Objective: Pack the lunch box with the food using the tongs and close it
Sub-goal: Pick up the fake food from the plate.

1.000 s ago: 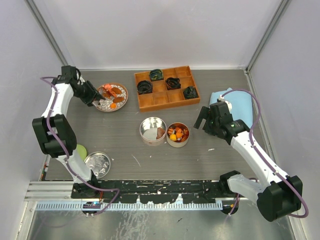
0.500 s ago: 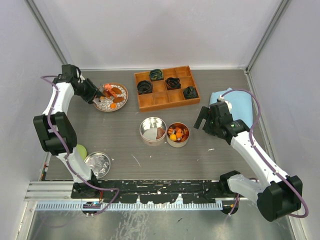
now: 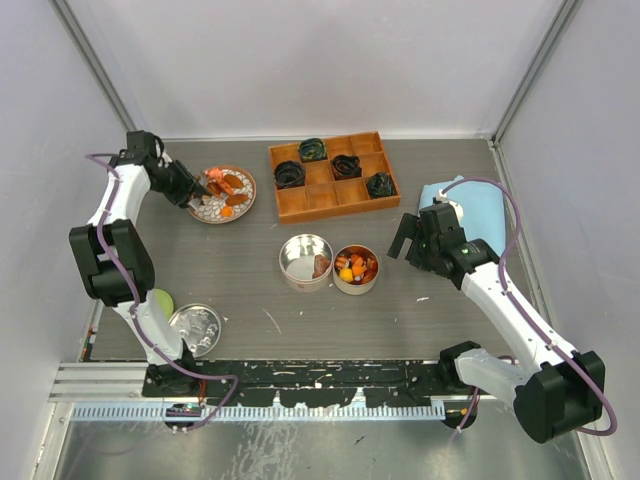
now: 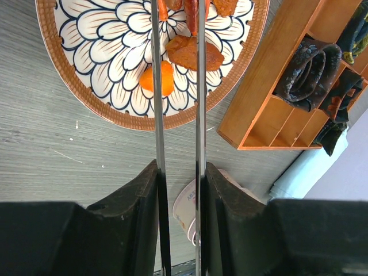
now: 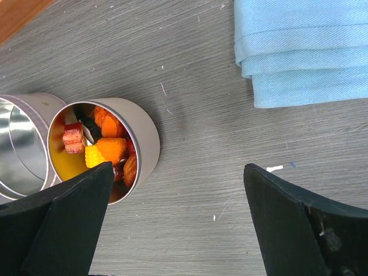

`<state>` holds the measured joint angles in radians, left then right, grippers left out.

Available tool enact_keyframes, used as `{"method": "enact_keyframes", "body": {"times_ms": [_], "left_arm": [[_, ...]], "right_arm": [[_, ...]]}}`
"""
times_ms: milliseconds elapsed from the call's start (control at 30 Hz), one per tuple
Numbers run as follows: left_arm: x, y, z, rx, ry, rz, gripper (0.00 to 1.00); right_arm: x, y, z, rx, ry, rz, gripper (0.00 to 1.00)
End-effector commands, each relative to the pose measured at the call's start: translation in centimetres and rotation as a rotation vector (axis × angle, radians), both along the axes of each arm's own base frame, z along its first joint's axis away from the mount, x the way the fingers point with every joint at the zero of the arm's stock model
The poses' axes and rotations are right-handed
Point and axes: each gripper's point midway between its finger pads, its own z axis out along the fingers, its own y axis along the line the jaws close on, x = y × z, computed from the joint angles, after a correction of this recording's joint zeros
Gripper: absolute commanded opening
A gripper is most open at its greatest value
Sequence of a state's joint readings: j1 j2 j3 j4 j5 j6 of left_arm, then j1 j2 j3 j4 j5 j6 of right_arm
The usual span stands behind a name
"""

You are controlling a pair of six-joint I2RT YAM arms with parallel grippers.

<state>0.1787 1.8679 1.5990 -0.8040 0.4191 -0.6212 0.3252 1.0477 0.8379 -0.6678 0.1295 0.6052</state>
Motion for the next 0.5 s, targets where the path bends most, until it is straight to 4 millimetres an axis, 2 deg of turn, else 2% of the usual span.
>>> {"method": "enact_keyframes", "body": {"times_ms": [0,200,467], "left_arm": [[1.1,0.1,1.6,-0.010,-0.068,0.002,0.24],[0.4,0.2,2.8,-0.006,-0.110,0.016,0.16],[-0.4,0.3,4.1,-0.038,-0.160,0.036,0.12]], "right_arm": [[1.1,-0.1,1.9,0.004,-0.070,-0.010,1.00],[1.0,-0.1,1.8,0.004,-0.067,-0.012,1.00],[1.1,0.0,1.6,0.006,-0.056,-0.011,1.00]]}}
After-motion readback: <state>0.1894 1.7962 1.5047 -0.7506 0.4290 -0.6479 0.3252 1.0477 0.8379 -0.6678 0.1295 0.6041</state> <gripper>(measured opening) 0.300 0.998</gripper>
